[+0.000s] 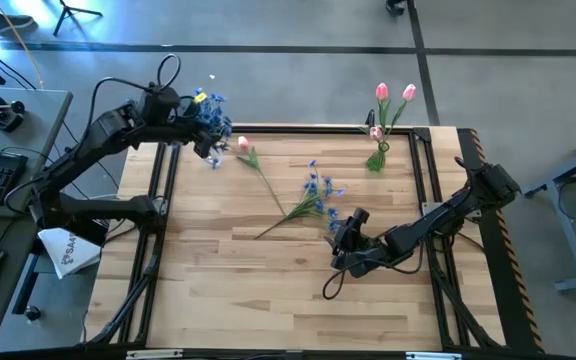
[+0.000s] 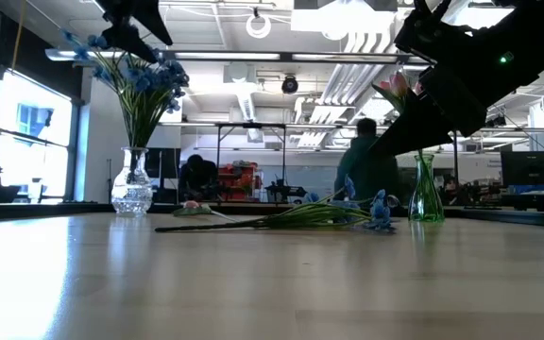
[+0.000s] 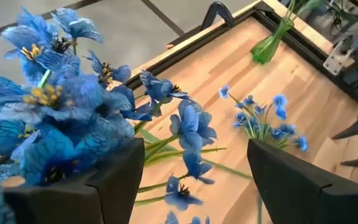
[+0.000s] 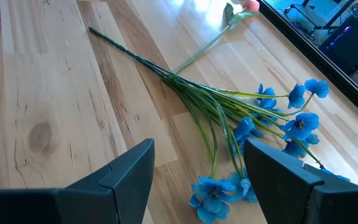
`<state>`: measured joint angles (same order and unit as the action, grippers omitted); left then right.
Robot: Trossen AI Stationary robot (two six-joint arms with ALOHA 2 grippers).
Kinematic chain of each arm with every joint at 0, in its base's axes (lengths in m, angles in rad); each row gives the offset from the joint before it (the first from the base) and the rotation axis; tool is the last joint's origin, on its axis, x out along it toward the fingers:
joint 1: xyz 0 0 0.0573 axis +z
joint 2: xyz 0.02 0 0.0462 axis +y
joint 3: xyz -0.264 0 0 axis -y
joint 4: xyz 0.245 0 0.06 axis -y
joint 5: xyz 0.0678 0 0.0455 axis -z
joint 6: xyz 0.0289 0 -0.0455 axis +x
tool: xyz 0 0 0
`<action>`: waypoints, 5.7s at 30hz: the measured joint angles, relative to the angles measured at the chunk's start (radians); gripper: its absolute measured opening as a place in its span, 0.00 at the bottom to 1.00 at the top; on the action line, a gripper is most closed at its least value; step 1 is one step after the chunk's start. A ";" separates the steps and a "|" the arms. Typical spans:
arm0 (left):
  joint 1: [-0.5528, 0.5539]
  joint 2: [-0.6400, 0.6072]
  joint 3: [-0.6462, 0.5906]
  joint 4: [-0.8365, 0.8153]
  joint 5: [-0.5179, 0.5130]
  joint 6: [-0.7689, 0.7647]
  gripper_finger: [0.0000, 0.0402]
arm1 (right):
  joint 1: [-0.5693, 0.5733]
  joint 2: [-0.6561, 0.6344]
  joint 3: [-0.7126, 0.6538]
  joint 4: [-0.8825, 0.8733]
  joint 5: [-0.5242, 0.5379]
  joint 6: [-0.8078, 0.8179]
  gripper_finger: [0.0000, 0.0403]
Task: Sort flowers into vase by color
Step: Put the left blue flowers into the transparent vase, then put the pink tulip in the green vase
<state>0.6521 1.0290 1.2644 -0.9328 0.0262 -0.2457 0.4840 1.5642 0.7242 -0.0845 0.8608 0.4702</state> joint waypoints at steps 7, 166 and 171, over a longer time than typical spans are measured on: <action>0.016 0.000 -0.110 0.250 0.052 -0.165 0.68 | 0.000 0.000 0.000 0.000 0.000 0.000 0.60; -0.925 0.959 0.018 -0.198 -0.474 -0.763 0.01 | 0.069 -0.196 0.000 -0.315 -0.086 0.159 0.60; -1.001 0.887 0.021 -0.195 -0.570 -0.794 0.00 | 0.069 -0.196 0.000 -0.311 -0.086 0.159 0.60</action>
<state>-0.3492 1.9163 1.2852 -1.1278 -0.5434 -1.0401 0.5526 1.3685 0.7246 -0.3956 0.7753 0.6287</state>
